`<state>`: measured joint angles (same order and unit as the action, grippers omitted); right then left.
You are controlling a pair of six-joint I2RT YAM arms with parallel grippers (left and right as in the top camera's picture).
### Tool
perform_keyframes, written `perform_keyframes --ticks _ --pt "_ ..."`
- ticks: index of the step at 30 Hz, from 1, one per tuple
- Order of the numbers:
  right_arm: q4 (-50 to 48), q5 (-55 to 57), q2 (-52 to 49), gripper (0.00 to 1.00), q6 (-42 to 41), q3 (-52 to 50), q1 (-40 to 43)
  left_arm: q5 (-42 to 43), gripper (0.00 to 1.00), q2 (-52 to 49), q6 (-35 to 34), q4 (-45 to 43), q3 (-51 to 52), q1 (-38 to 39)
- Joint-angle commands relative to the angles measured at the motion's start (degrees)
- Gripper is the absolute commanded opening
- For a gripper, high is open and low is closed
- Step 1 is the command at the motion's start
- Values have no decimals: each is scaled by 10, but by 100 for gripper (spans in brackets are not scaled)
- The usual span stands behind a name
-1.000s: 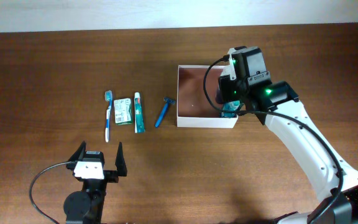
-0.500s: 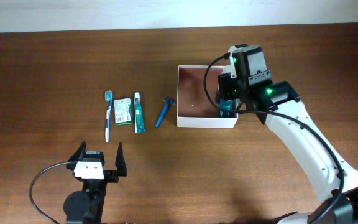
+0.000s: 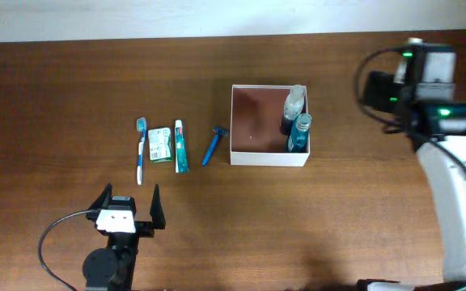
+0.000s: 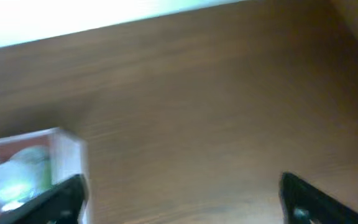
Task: Pack container
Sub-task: 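Open the right gripper and retract the right arm to the side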
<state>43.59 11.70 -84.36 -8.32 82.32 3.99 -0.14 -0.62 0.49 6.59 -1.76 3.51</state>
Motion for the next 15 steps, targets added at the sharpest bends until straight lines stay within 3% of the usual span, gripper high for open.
perform_keyframes --ticks 1,15 --pt "20 5 0 99 -14 5 70 8 99 3 11 -1 3 0" --pt "32 5 -6 99 -16 5 96 8 99 3 11 -1 3 0"
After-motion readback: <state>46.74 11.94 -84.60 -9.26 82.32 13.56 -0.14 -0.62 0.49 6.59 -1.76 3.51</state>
